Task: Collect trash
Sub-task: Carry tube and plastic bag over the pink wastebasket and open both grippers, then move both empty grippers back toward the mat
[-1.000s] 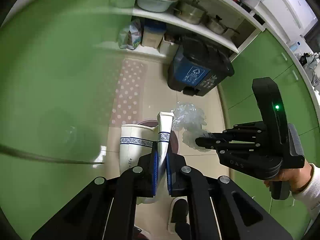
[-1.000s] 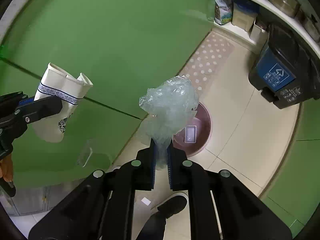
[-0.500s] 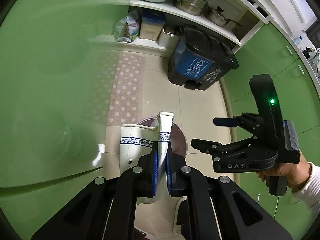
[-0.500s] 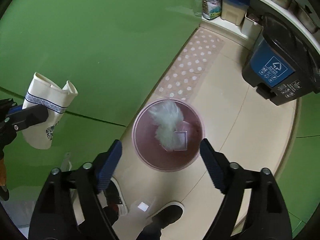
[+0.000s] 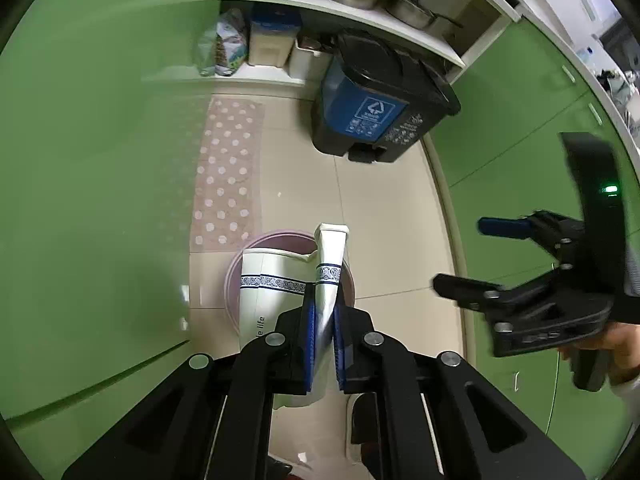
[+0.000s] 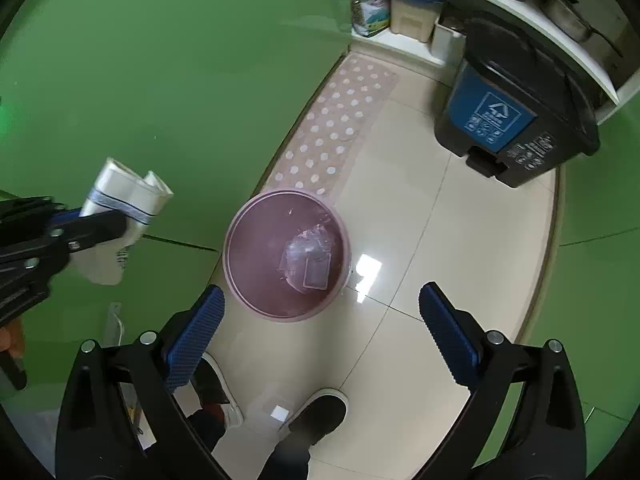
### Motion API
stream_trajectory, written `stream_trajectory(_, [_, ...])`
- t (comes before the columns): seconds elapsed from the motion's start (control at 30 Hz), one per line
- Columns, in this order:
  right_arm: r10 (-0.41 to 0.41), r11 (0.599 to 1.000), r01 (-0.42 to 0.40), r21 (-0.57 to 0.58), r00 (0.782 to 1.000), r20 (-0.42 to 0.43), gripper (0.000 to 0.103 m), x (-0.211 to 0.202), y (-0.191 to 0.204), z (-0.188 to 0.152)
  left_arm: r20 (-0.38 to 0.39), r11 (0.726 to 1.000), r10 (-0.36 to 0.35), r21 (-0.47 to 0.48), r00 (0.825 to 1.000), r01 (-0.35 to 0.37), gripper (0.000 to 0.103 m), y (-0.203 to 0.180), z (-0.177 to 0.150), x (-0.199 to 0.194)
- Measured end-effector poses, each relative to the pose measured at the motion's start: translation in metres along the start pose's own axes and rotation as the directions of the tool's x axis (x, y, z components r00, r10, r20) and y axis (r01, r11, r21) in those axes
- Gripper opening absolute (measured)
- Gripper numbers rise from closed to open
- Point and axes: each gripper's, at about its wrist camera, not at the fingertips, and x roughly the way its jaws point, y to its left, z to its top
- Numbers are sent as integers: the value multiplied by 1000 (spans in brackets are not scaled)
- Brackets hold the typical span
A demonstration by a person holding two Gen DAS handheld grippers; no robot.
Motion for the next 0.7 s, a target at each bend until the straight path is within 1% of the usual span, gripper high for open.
stream_trajectory(0.07, [-1, 1000, 1, 10, 1000, 7, 96, -7, -7, -6, -3, 1000, 1, 7, 1000, -1, 16, -2, 3, 4])
stream_trajectory(0.1, [-1, 1000, 1, 13, 1000, 10, 96, -9, -10, -8, -7, 1000, 3, 11, 1000, -3, 36, -4, 4, 7])
stream_trajectory(0.13, [-1, 1000, 0, 15, 1000, 11, 96, -11, -13, -11, -3, 1000, 8, 9, 1000, -8, 75, -4, 5, 8])
stream_trajectory(0.17, [1, 1000, -1, 17, 1000, 10, 96, -12, -15, -13, 15, 1000, 15, 1, 1000, -15, 94, -4, 6, 8])
stream_trajectory(0.2, [1, 1000, -1, 19, 1000, 9, 96, -12, -17, -14, 38, 1000, 18, -4, 999, -17, 98, -4, 6, 7])
stream_trajectory(0.23, [3, 1000, -3, 24, 1000, 8, 96, -12, -19, -15, 35, 1000, 26, -5, 999, -25, 98, -4, 7, 9])
stream_trajectory(0.3, [8, 999, -8, 35, 1000, 9, 96, -12, -22, -16, -4, 999, 36, -21, 999, -36, 98, -3, 7, 17])
stream_trajectory(0.47, [13, 999, -14, 35, 1000, 10, 96, -14, -23, -15, -19, 998, 52, -26, 998, -52, 98, -5, 5, 19])
stream_trajectory(0.6, [11, 999, -12, 32, 1000, 17, 96, -20, -21, -16, -17, 998, 57, -30, 998, -57, 98, -7, 3, 13])
stream_trajectory(0.7, [7, 1000, -8, 26, 1000, 21, 96, -33, -18, -15, -12, 997, 63, -37, 998, -63, 98, -11, 1, 0])
